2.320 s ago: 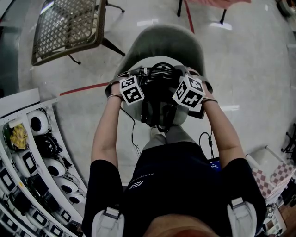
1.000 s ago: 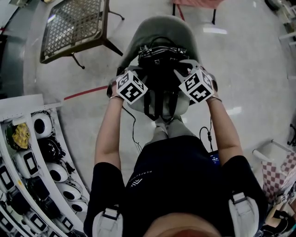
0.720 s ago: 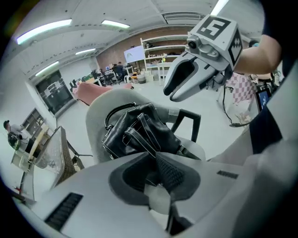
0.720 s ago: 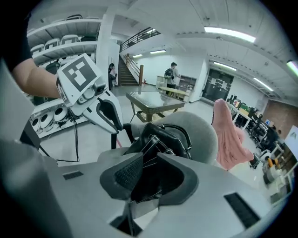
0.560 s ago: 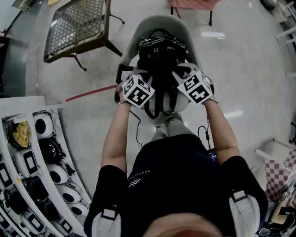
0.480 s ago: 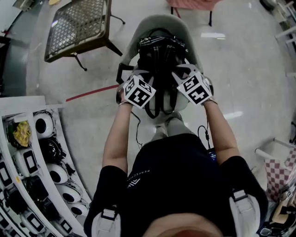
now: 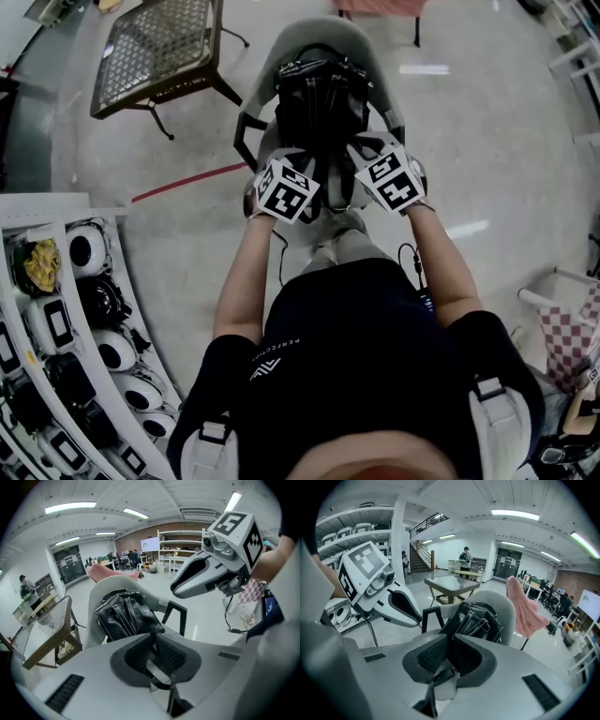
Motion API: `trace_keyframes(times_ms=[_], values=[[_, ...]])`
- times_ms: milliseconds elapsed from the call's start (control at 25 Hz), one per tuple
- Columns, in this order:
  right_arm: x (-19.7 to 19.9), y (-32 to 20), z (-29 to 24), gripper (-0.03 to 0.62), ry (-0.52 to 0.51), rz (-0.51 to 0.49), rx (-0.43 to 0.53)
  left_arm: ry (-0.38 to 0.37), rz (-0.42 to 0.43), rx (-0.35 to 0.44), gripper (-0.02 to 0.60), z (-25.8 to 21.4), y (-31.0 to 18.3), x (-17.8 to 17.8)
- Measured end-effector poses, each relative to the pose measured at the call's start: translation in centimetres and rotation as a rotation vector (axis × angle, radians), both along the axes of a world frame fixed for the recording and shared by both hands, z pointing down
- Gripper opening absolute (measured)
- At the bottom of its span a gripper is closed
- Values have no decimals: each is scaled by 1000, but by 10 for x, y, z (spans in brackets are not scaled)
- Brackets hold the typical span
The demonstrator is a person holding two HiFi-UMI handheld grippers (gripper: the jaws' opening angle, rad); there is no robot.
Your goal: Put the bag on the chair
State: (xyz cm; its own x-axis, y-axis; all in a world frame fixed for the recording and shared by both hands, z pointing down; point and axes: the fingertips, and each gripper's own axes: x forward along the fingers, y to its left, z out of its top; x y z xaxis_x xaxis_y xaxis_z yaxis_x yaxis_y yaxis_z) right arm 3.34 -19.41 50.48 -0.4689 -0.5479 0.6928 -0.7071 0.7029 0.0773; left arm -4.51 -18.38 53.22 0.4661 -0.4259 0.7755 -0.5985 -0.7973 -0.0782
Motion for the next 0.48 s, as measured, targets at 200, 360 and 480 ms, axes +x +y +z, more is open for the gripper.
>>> trace_keyframes(times_ms=[200,360,480], values=[[0,23,-5,66,8,27,14,69,-73,24,43,-12,18,2],[0,38,-8,63,-10,66,20,117,-106,36,43,-20,29,5],[2,50,-11,57,-14,88,31,138,-115,38,43,-25,40,8]])
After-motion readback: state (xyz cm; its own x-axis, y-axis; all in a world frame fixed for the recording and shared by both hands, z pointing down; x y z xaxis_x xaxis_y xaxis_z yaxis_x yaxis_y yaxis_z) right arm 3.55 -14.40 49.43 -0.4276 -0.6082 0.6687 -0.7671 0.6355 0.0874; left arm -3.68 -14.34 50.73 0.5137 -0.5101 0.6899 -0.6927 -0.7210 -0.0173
